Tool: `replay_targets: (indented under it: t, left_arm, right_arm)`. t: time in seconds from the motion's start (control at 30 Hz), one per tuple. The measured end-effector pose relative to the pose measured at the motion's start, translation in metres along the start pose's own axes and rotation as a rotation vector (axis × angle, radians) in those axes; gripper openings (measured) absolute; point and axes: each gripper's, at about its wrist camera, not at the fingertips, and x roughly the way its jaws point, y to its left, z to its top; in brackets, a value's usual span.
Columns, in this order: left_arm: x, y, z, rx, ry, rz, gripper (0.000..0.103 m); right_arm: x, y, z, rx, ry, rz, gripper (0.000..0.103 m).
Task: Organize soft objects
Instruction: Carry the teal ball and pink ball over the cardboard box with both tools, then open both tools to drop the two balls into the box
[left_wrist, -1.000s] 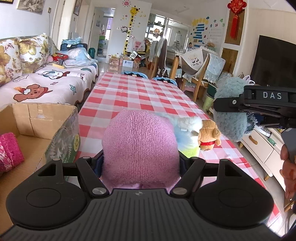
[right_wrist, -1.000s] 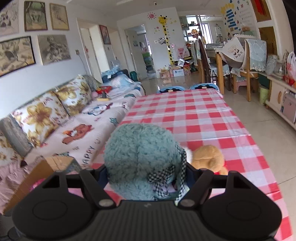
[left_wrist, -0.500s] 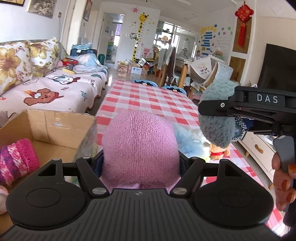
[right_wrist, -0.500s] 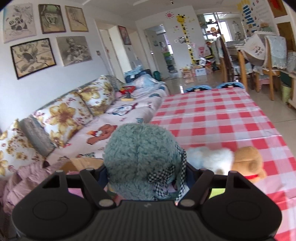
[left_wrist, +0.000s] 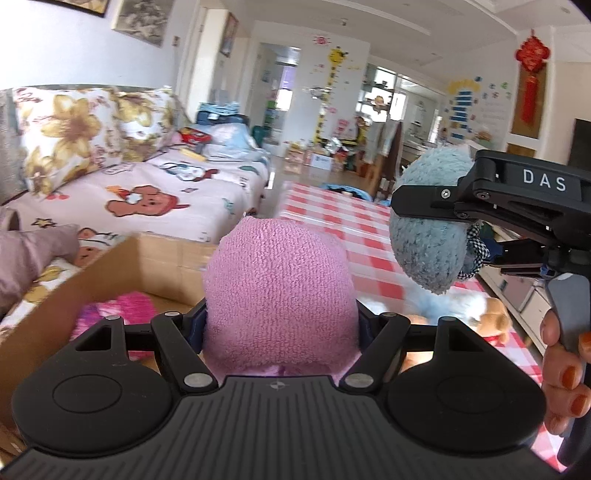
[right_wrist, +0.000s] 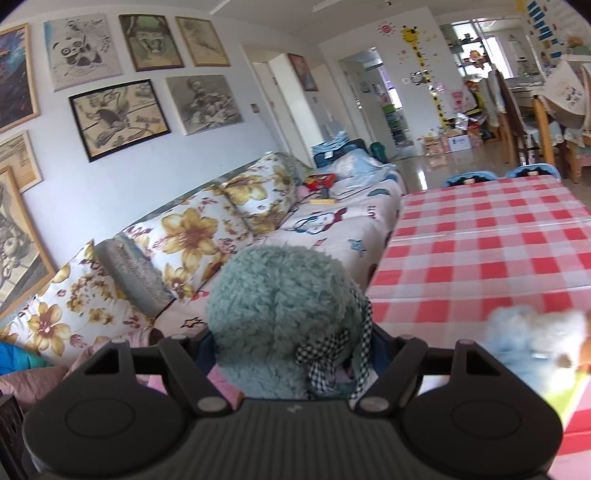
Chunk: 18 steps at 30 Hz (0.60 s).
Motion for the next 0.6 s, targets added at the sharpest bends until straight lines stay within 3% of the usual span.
replay_targets:
  t: [0.47,0.6]
  left_arm:
    - [0.006,0.028,-0.004,-0.068,0.074,0.132,0.090]
    - [0.002,0.035,-0.003,-0.121,0.102,0.112,0.091]
  right_arm:
    - [0.062,0.040,-0.022,0.035,0.113,0.083,0.076]
    - [0.074,0.048,-0.027,0.033,0.141,0.089,0.080]
